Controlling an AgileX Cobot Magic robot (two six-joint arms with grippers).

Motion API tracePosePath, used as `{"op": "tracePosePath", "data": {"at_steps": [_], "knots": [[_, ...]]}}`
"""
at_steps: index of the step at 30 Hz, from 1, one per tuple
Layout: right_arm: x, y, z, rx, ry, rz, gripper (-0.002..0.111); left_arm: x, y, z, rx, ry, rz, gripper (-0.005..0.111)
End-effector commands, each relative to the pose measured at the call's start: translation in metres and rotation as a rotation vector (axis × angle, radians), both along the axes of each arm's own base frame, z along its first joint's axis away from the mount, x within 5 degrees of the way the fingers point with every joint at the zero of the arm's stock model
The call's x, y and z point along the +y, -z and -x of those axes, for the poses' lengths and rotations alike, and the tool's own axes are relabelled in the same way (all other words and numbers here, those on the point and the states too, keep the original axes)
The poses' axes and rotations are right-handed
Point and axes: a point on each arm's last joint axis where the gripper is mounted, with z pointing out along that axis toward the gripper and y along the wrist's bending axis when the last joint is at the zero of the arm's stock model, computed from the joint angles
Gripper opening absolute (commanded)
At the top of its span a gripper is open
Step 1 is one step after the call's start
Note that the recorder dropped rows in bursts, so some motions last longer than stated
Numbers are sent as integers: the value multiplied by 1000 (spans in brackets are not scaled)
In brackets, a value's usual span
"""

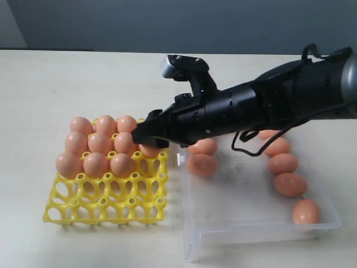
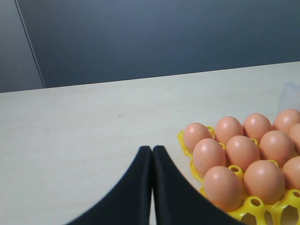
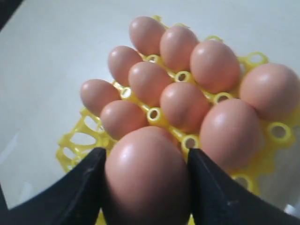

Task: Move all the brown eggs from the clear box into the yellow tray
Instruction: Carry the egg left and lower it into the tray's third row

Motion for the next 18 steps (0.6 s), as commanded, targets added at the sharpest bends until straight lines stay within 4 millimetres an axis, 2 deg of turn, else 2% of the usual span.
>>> {"op": "tracePosePath", "data": {"at_steps": [1, 7, 18], "knots": [[7, 13, -3, -3, -21, -46, -1, -1, -1, 0, -11, 10, 1, 0], [12, 37, -1, 12, -118, -35, -1, -1, -1, 0, -11, 10, 1, 0], [11, 48, -3, -34, -136, 22, -1, -1, -1, 0, -11, 10, 1, 0]]}}
